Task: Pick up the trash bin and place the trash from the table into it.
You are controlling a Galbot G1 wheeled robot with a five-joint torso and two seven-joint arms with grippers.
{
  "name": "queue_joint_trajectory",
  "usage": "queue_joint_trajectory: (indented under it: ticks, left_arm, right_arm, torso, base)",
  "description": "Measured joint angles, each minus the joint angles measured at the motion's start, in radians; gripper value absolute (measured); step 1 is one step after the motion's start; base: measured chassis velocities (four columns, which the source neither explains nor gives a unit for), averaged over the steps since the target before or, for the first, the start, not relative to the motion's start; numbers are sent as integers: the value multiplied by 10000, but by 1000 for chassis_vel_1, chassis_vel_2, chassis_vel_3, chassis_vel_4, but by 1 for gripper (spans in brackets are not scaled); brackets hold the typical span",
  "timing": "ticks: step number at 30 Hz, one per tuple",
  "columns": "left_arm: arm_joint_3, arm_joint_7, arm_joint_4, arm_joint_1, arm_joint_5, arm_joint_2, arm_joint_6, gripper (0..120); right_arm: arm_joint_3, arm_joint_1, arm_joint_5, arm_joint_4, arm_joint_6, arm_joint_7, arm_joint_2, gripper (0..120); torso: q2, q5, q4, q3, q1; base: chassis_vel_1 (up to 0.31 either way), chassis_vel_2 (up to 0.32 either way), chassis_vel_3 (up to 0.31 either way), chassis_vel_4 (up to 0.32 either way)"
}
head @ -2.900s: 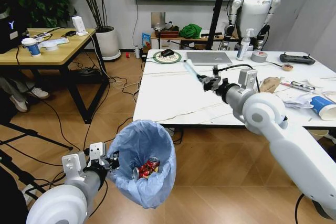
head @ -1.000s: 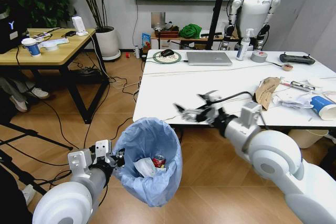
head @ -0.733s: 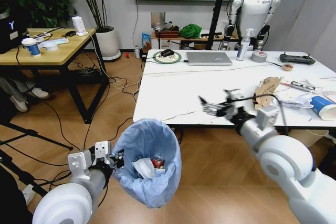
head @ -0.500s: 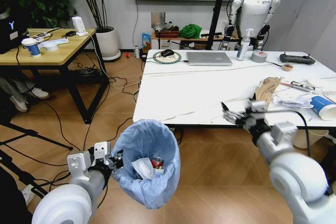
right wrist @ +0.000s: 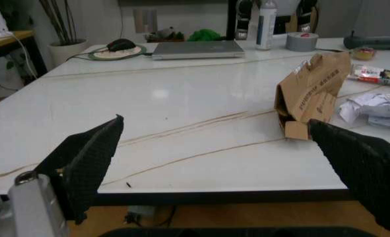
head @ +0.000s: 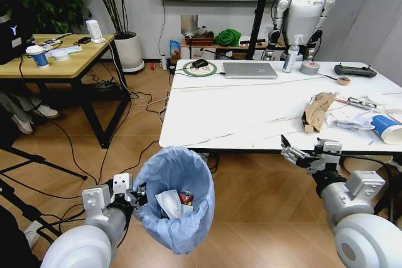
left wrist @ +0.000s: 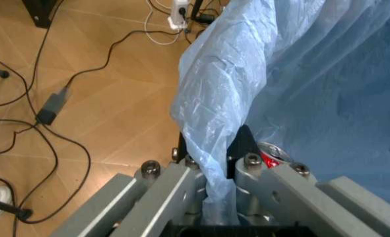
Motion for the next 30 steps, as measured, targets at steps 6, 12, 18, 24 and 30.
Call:
queue_joint_trajectory:
  ticks: [6,12,18,24,30]
  left_arm:
    - [-99,115,0,165,153,20,0,0]
    - [-70,335,0,347,572,-66,0,0]
    - [1,381,0,441,899,-88,0,0]
    - [63,391,0,555,985,-41,0,0]
    - [138,395,0,579,1003,-19,0,0]
  right_arm:
    - [1949,-1968,-2418,-18,227,-302,935,100]
    - [3350,-3937,-3699,571,349,-525,2375,100]
    - [3749,-4870,-3785,1204,244,-389,3528,100]
    - [4058,-5045,-3394,1517,88,-353,3675,100]
    - [4258,-5167,-3187,1583,77,-383,3397,100]
  torso:
    - [0,1,1,0,0]
    - [0,0,-1,-1,-1]
    - [0,1,0,-1,-1]
    - [-1,-2,2,0,-1]
    - [-2,-2,3,0,-1]
  base:
    - [-103,-109,90,125]
    - [-165,-154,157,156]
    - [-134,-118,116,123]
    - [-93,-99,89,100]
    - [-100,-103,98,106]
